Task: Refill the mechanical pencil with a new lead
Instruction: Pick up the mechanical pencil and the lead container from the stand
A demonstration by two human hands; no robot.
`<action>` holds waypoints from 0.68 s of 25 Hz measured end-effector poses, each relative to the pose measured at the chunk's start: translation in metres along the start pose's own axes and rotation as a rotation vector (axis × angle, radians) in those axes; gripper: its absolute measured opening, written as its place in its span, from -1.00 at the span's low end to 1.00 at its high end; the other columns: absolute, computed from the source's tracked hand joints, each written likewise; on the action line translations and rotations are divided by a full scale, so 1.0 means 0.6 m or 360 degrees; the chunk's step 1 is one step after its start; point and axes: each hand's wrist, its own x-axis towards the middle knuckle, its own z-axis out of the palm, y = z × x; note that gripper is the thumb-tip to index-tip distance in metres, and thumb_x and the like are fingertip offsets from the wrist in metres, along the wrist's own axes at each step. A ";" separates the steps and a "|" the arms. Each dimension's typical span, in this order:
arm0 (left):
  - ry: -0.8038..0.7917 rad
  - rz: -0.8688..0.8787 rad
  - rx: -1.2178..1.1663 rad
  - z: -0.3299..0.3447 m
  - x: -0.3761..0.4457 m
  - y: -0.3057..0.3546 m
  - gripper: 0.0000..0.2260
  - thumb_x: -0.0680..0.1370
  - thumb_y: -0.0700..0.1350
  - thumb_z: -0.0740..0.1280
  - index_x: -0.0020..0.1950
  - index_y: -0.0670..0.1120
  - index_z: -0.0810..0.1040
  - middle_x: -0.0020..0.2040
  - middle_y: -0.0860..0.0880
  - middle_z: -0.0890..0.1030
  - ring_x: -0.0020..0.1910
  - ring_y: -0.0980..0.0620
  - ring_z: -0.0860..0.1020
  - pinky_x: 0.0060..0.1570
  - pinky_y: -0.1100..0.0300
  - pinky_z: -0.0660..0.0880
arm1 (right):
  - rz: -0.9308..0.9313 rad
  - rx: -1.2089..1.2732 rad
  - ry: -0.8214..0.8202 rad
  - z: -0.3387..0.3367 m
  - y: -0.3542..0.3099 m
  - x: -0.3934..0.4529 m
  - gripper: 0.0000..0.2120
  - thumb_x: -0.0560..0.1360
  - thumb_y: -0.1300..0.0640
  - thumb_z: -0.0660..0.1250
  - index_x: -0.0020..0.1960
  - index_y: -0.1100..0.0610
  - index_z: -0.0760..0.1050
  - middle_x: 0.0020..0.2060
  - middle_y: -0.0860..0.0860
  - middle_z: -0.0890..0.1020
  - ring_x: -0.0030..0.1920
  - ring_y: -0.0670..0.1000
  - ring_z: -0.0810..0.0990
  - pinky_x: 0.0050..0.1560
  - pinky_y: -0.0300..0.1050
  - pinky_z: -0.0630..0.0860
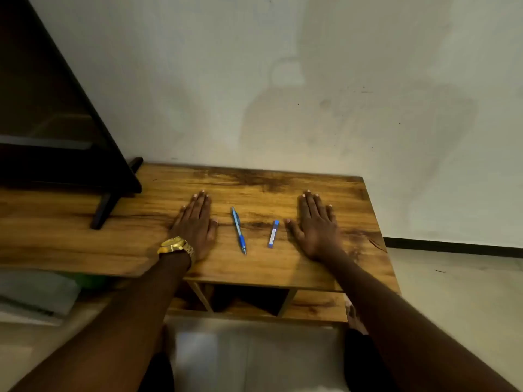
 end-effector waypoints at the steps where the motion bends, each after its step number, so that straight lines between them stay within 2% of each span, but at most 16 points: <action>1: 0.0001 -0.0008 0.0010 0.002 -0.003 0.001 -0.37 0.75 0.08 0.01 0.76 -0.11 -0.10 0.78 -0.06 -0.12 0.76 -0.05 -0.08 0.72 -0.06 -0.06 | 0.0020 0.0000 -0.0007 -0.001 -0.002 -0.004 -0.12 0.64 -0.45 -0.26 0.76 0.09 -0.17 0.76 0.06 -0.15 0.76 0.10 -0.20 0.74 0.25 -0.13; 4: -0.0092 -0.0027 -0.0016 -0.003 -0.012 0.004 -0.37 0.76 0.07 0.01 0.76 -0.12 -0.12 0.77 -0.08 -0.15 0.76 -0.06 -0.11 0.72 -0.07 -0.09 | 0.0051 0.0020 -0.0077 -0.016 -0.004 -0.016 -0.15 0.68 -0.42 -0.18 0.76 0.09 -0.19 0.76 0.07 -0.19 0.76 0.10 -0.23 0.74 0.25 -0.15; 6: -0.0163 -0.0045 0.0004 -0.014 -0.008 0.008 -0.37 0.77 0.08 0.00 0.75 -0.14 -0.15 0.77 -0.10 -0.19 0.76 -0.07 -0.15 0.72 -0.08 -0.11 | 0.0115 0.0131 -0.0076 -0.035 -0.018 -0.019 -0.18 0.69 -0.40 -0.09 0.77 0.07 -0.08 0.77 0.07 -0.10 0.77 0.15 -0.13 0.73 0.28 -0.14; 7: -0.0188 -0.0050 0.0003 -0.021 -0.010 0.011 -0.36 0.77 0.08 -0.01 0.75 -0.15 -0.16 0.77 -0.11 -0.20 0.76 -0.07 -0.17 0.72 -0.08 -0.11 | 0.0167 0.0197 0.0020 -0.048 -0.035 -0.022 -0.21 0.69 -0.40 -0.03 0.75 0.05 0.07 0.75 0.08 0.09 0.75 0.20 0.04 0.72 0.29 -0.02; 8: -0.0161 -0.0051 -0.0028 -0.029 -0.012 0.014 -0.36 0.77 0.10 -0.01 0.75 -0.16 -0.16 0.77 -0.12 -0.20 0.76 -0.08 -0.17 0.72 -0.08 -0.11 | 0.0188 0.0202 0.0147 -0.060 -0.060 -0.023 -0.25 0.66 -0.41 0.02 0.68 0.02 0.27 0.66 0.08 0.37 0.65 0.23 0.28 0.63 0.28 0.18; 9: -0.0095 -0.0072 -0.0087 -0.036 -0.016 0.021 -0.34 0.77 0.11 0.00 0.75 -0.17 -0.15 0.76 -0.12 -0.19 0.76 -0.09 -0.17 0.72 -0.08 -0.10 | 0.0140 0.0129 0.0246 -0.067 -0.096 -0.023 -0.32 0.63 -0.42 0.07 0.56 -0.02 0.45 0.46 0.05 0.60 0.49 0.21 0.46 0.48 0.25 0.35; 11: 0.0043 -0.0108 -0.0175 -0.056 -0.031 0.042 -0.32 0.76 0.13 0.05 0.75 -0.19 -0.11 0.77 -0.14 -0.14 0.76 -0.11 -0.12 0.71 -0.06 -0.06 | -0.0042 -0.0049 0.0254 -0.058 -0.172 -0.021 -0.44 0.58 -0.40 0.16 0.26 -0.04 0.66 0.11 0.00 0.77 0.23 0.14 0.60 0.26 0.18 0.47; 13: 0.0114 -0.0165 -0.0217 -0.077 -0.060 0.064 -0.31 0.74 0.14 0.11 0.75 -0.19 -0.03 0.77 -0.15 -0.03 0.76 -0.14 -0.02 0.69 -0.03 0.02 | -0.0131 -0.0121 0.0138 -0.049 -0.240 -0.023 -0.51 0.59 -0.34 0.24 0.08 0.04 0.70 -0.02 0.06 0.77 0.16 0.18 0.63 0.21 0.18 0.48; 15: 0.0122 -0.0230 -0.0318 -0.093 -0.092 0.083 -0.36 0.72 0.11 0.20 0.72 -0.18 0.15 0.73 -0.17 0.18 0.71 -0.17 0.18 0.63 -0.04 0.22 | -0.0100 -0.0152 0.0012 -0.044 -0.274 -0.022 -0.58 0.64 -0.22 0.30 0.10 0.12 0.67 0.02 0.14 0.76 0.20 0.24 0.63 0.28 0.20 0.46; 17: 0.0101 -0.0222 -0.0428 -0.105 -0.111 0.095 -0.47 0.69 0.07 0.30 0.61 -0.12 0.39 0.56 -0.15 0.48 0.52 -0.16 0.46 0.45 -0.03 0.46 | -0.0012 -0.0110 -0.0023 -0.038 -0.276 -0.024 -0.64 0.67 -0.14 0.31 0.15 0.15 0.66 0.06 0.16 0.75 0.22 0.25 0.63 0.32 0.18 0.47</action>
